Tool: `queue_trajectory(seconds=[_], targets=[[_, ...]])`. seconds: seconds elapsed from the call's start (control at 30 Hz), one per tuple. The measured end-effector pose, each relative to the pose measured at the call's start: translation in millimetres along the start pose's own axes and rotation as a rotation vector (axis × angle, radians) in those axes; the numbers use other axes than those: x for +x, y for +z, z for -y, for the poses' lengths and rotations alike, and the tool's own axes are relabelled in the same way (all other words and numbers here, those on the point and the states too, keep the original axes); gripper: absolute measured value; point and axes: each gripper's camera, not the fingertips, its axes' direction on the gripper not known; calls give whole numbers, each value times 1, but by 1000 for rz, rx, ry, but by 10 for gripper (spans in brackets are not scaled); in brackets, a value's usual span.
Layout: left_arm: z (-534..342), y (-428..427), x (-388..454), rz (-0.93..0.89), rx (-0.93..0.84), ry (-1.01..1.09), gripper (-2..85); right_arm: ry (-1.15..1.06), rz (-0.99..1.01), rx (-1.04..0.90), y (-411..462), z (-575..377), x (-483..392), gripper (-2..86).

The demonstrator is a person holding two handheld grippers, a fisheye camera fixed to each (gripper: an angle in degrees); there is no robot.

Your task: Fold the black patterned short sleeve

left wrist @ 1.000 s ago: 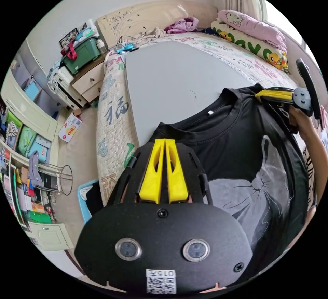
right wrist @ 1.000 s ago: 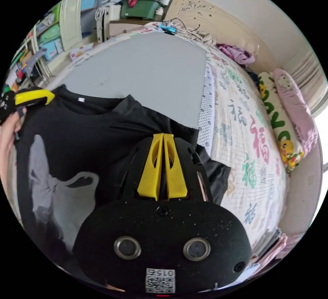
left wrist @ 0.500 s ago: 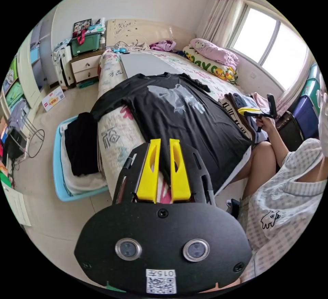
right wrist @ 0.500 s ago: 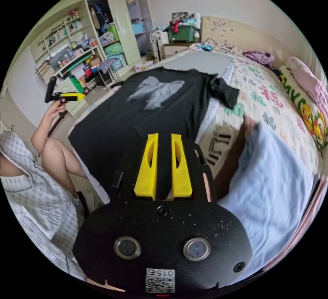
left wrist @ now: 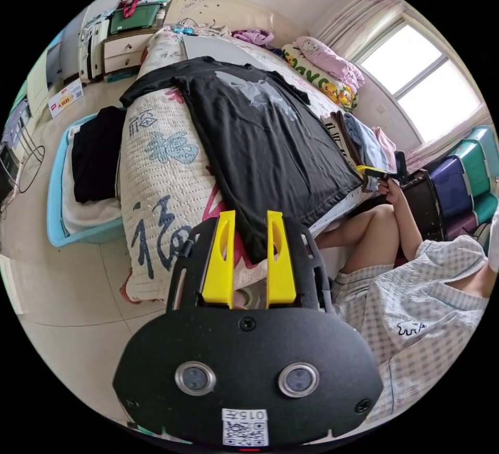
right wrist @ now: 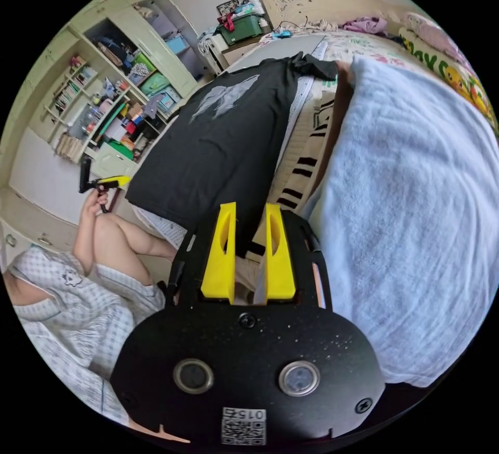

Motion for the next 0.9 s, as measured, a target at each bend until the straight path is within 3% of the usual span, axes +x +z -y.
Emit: queue_trajectory(seconds=[0.2, 0.4, 0.7, 0.9], targets=[[-3, 1, -10, -16, -70, -10, 93, -32, -63, -61, -17, 20, -31, 80], [-14, -9, -29, -64, -76, 10, 26, -49, -23, -94, -38, 39, -52, 55], [-40, -50, -53, -143, 69, 1, -4, -129, 77, -134, -88, 33, -67, 5], [-42, -36, -60, -92, -36, -34, -2, -143, 70, -200, -81, 37, -77, 13]])
